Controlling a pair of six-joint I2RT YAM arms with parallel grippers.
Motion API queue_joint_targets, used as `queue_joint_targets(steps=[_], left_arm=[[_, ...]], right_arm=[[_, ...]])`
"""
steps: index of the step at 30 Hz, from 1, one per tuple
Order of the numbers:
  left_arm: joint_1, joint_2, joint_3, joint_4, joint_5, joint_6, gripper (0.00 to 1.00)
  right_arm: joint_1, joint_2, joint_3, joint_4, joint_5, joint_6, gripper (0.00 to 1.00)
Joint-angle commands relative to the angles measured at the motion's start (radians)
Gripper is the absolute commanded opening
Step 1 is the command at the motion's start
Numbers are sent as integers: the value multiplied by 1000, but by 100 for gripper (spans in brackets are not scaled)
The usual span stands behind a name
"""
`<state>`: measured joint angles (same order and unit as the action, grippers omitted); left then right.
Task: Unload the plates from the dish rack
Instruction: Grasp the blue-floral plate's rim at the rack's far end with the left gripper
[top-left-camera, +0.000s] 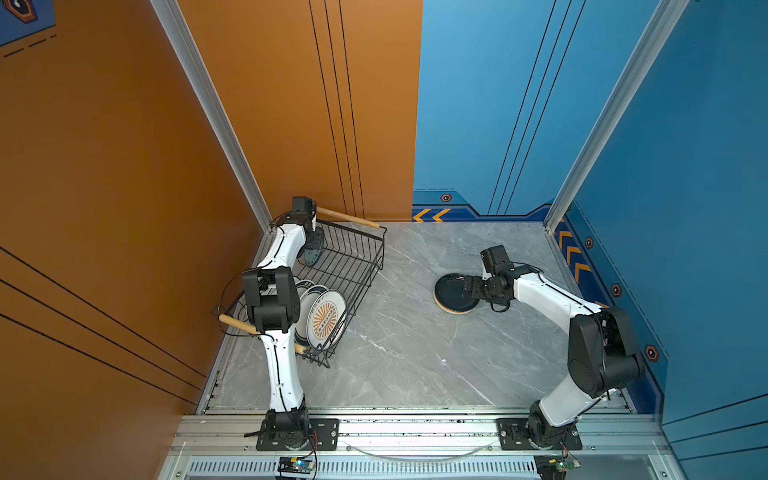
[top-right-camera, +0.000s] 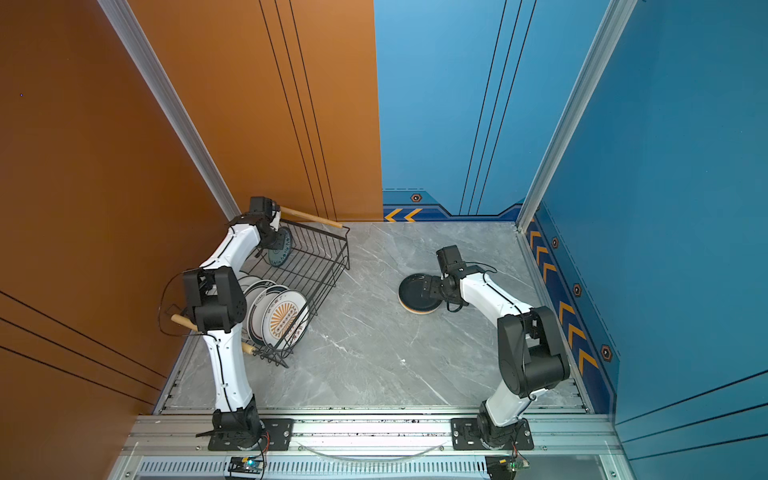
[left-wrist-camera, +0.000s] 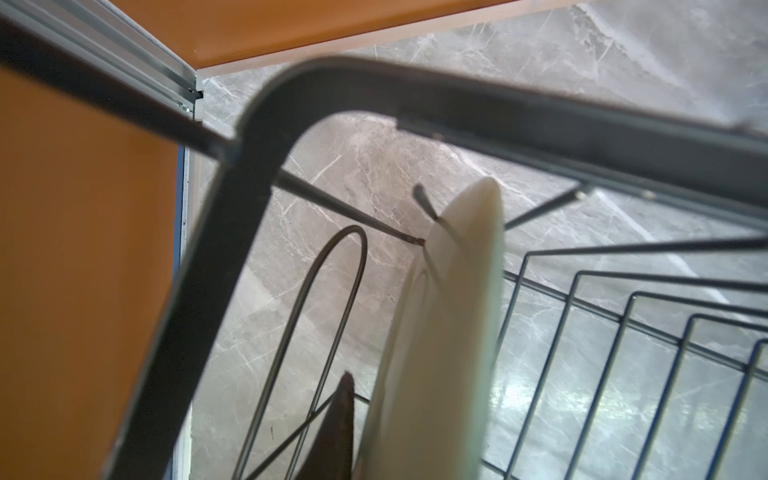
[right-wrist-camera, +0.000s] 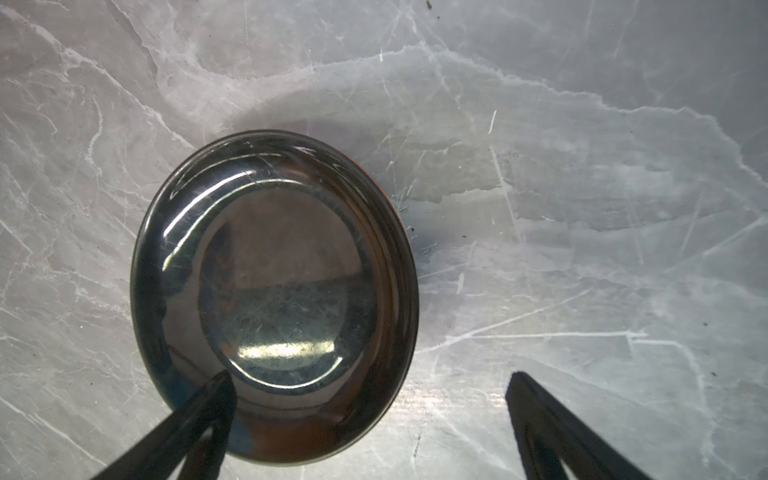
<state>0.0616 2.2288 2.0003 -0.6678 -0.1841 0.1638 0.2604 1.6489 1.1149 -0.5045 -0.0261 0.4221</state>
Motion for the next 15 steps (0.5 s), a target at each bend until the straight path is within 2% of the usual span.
queue_joint_targets(steps=[1,8,15], left_arm=[[6,-25,-40,-21,-34,-10,14],[-1,-82,-81,-20,-23,-6,10],[-11,-150,-133,-19,57,-18,6]], right_arm=[[-5,-16,-15,-2,-8,-11,100],[-7,-27,-18,-6,-12,-13,100],[-10,-29,-18,-6,-28,-12,100]])
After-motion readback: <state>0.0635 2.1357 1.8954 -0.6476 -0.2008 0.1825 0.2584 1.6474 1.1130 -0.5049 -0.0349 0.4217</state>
